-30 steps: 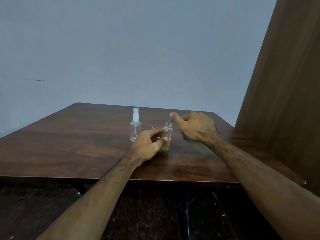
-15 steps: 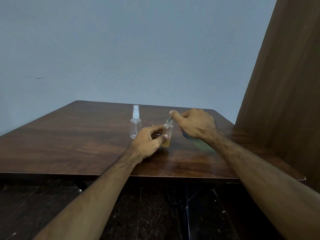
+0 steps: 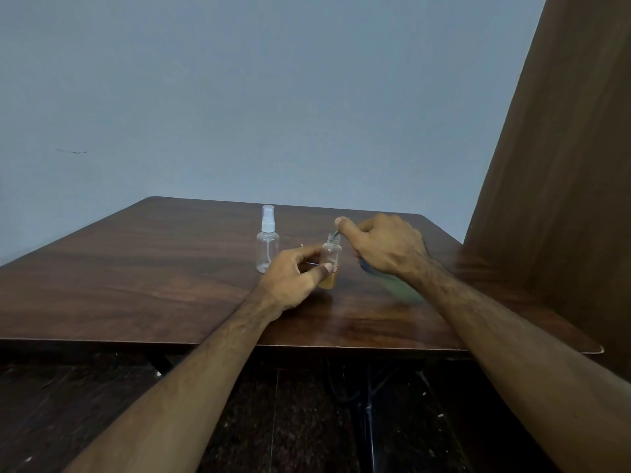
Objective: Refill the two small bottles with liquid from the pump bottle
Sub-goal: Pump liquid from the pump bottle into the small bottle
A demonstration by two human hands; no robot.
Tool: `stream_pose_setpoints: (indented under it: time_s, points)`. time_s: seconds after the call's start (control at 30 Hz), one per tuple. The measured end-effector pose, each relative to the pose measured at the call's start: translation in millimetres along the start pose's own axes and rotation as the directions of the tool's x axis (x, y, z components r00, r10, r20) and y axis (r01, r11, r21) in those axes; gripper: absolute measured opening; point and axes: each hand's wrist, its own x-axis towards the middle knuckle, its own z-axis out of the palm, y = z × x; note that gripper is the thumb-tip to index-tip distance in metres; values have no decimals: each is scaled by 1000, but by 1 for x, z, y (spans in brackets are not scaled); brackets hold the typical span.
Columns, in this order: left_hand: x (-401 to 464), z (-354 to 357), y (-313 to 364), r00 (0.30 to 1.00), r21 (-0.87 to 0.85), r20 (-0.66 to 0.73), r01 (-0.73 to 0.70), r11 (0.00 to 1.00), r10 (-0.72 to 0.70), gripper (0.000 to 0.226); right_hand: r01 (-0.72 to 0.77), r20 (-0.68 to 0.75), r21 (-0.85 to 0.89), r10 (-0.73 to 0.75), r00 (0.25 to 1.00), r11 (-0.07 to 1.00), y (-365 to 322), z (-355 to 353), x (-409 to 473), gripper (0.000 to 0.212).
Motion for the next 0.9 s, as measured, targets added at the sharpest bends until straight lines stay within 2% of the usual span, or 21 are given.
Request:
stream_pose_setpoints:
  time_s: [0.23, 0.67, 0.73, 0.9]
  points:
    - [1, 1, -6, 999, 17, 21, 25, 1000, -25, 28, 1, 25, 52, -2, 1000, 999, 0, 1, 1, 69]
    - [1, 1, -5, 1000, -28, -4, -11, 1000, 11, 30, -8, 39, 79, 5, 999, 997, 5, 2, -1, 106]
    - [2, 1, -6, 1000, -23, 2, 1, 1000, -1, 29, -28, 43, 98, 24, 999, 995, 5, 2, 0, 100]
    - [1, 0, -4, 1000, 2, 15, 20, 1000, -20, 33, -30, 60, 106, 24, 998, 994, 2, 2, 1, 68]
